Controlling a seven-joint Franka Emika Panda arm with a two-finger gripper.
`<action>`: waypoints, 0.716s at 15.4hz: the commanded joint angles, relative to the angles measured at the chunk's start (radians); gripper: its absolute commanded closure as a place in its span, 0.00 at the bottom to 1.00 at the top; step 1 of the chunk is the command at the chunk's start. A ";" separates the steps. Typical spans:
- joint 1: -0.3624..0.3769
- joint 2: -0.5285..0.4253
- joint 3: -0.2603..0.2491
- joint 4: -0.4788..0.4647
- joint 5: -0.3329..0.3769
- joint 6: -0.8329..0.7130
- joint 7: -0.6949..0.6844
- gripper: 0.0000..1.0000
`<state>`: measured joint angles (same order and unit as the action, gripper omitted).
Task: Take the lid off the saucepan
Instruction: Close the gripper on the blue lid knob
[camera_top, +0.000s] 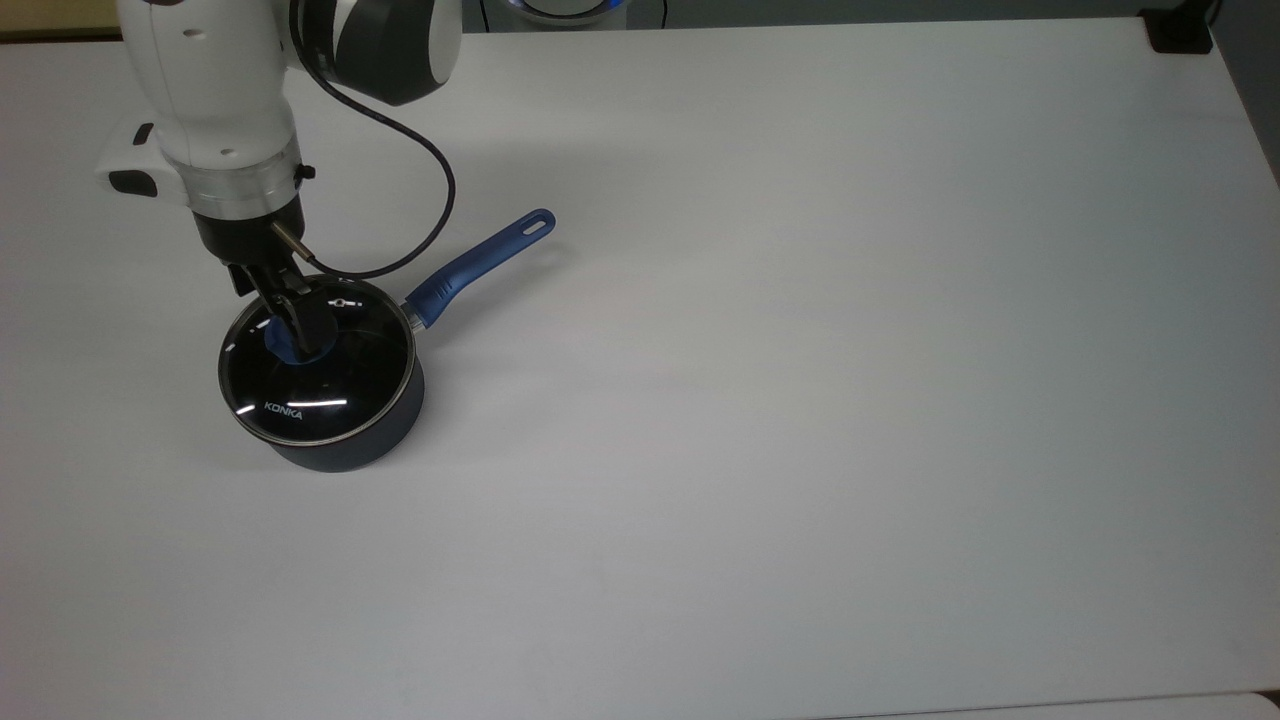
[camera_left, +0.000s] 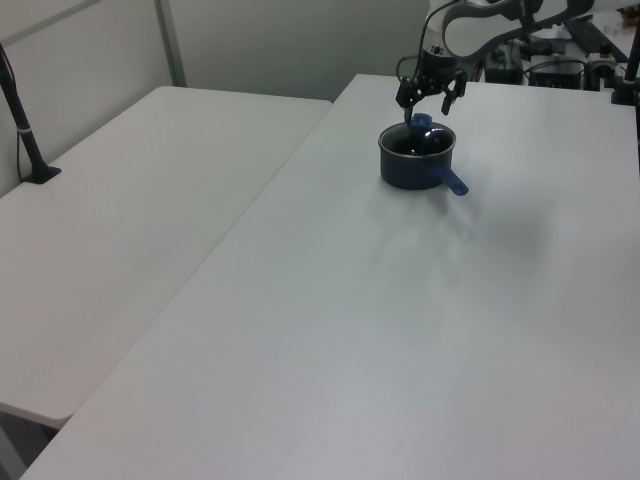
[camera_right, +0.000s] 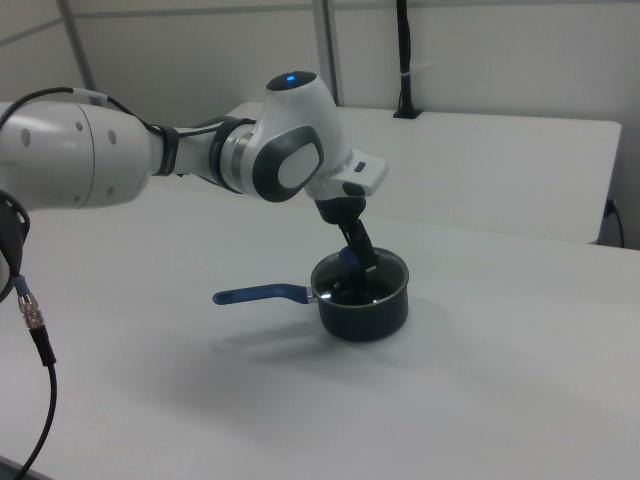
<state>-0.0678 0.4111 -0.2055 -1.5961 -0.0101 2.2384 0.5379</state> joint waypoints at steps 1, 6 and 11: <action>0.017 0.025 0.001 0.008 0.002 0.017 0.008 0.00; 0.016 0.021 0.006 0.025 0.007 0.015 0.007 0.00; 0.011 0.009 0.005 0.041 0.013 0.014 0.007 0.00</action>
<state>-0.0603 0.4240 -0.1994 -1.5653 -0.0102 2.2385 0.5379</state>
